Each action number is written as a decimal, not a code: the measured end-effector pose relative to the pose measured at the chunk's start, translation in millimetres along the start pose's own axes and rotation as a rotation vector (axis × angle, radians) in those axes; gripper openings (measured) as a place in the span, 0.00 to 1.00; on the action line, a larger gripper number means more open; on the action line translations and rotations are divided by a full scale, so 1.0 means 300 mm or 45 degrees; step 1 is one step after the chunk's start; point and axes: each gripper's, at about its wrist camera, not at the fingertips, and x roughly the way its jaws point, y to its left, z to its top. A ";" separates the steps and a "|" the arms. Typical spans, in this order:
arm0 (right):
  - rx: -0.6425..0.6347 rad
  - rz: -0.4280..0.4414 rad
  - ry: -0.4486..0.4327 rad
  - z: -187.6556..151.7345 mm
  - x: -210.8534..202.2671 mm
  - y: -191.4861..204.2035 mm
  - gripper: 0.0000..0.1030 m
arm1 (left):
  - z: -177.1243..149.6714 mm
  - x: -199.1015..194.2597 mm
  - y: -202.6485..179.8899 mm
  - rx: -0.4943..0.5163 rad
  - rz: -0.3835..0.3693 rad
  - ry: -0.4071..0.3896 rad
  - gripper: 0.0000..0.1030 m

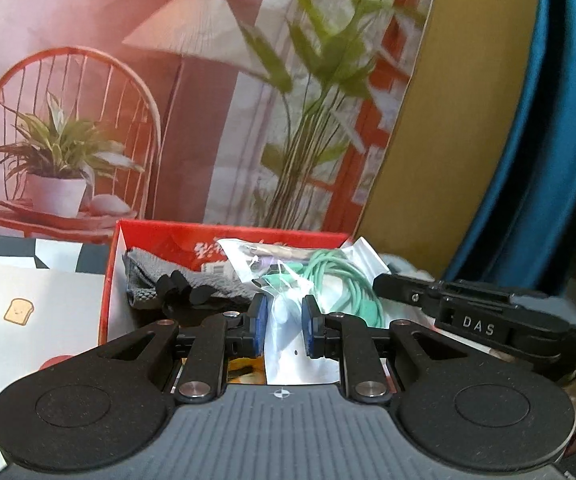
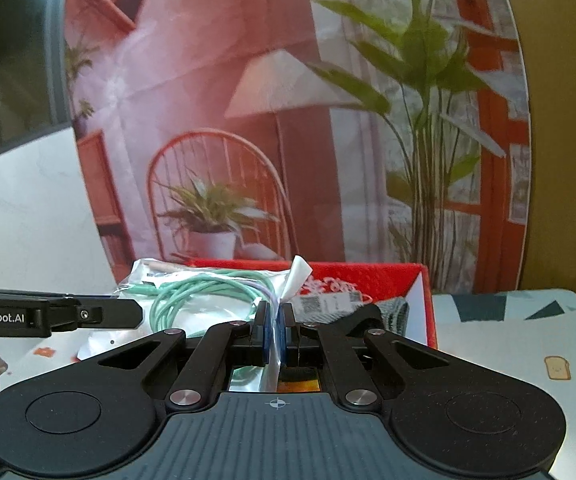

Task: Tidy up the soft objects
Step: 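Lift the cable bag with both grippers and lower it into the box, then open both grippers and move them down to the white sock, then close both grippers on the white sock, then lift the white sock with both grippers and lower it into the box, then open both grippers and withdraw them from the box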

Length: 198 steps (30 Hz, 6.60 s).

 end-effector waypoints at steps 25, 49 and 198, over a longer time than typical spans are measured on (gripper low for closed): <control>-0.014 -0.066 0.300 -0.090 0.184 -0.026 0.57 | -0.039 0.212 0.017 0.103 0.042 0.312 0.79; -0.035 -0.122 0.150 -0.282 -0.196 0.009 1.00 | -0.346 -0.204 0.039 -0.066 0.228 0.256 1.00; -0.156 -0.152 0.355 -0.060 0.164 -0.040 0.67 | -0.007 0.124 0.050 0.159 0.165 0.244 0.97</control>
